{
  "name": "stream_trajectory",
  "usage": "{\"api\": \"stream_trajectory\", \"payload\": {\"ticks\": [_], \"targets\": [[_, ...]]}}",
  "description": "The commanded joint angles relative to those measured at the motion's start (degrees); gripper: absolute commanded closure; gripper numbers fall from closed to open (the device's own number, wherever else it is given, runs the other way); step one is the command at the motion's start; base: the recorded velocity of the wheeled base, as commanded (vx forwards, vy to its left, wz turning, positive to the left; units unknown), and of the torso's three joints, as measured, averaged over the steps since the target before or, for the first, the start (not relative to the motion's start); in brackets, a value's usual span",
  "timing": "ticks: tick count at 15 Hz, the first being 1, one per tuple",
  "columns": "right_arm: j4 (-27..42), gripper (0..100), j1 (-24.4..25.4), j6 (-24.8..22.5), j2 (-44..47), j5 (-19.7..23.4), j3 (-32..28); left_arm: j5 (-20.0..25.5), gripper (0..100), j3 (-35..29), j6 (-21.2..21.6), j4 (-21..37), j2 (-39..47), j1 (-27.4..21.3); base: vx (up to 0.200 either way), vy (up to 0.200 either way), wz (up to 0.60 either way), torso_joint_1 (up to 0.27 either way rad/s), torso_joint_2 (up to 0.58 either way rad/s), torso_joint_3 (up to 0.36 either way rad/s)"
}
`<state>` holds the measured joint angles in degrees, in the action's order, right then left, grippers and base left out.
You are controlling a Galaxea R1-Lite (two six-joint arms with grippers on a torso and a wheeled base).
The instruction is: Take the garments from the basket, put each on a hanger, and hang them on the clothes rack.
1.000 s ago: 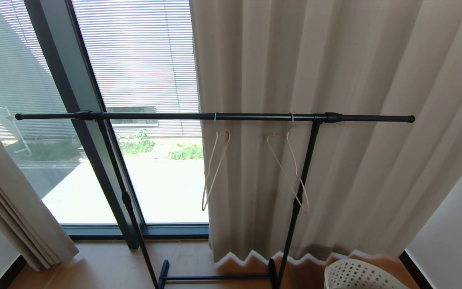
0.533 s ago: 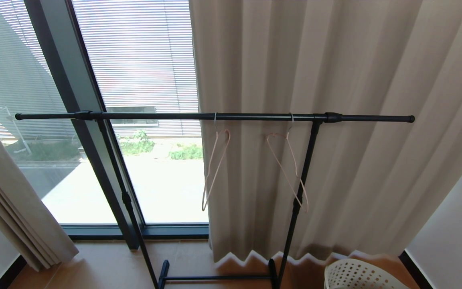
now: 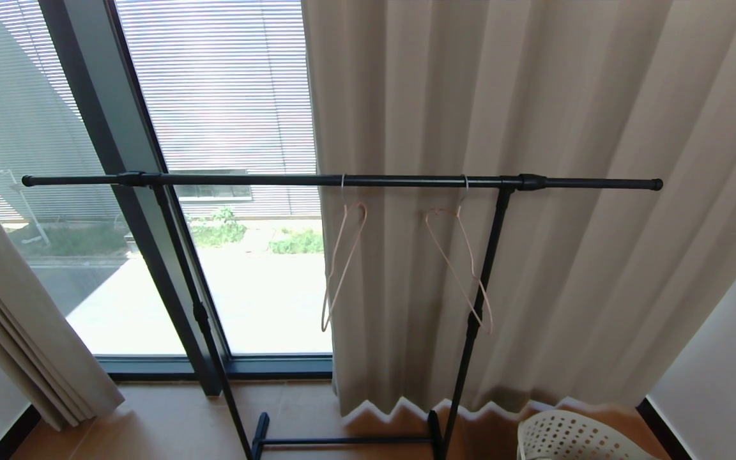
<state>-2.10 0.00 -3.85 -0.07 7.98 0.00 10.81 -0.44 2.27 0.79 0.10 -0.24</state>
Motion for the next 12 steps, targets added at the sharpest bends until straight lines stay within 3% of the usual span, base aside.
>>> {"api": "stream_trajectory", "payload": {"ticks": [1,12], "targets": [[-0.01,0,0.00,-0.01,0.07,0.01,0.00,0.00,0,0.00,0.02,0.00,-0.01,-0.02,0.000,0.000,0.00,-0.149,0.33,0.188],[-0.01,0,0.00,-0.01,0.07,0.01,0.00,0.00,0,0.00,-0.16,0.00,-0.01,-0.02,0.000,0.000,0.00,-0.150,0.35,0.202]]}}
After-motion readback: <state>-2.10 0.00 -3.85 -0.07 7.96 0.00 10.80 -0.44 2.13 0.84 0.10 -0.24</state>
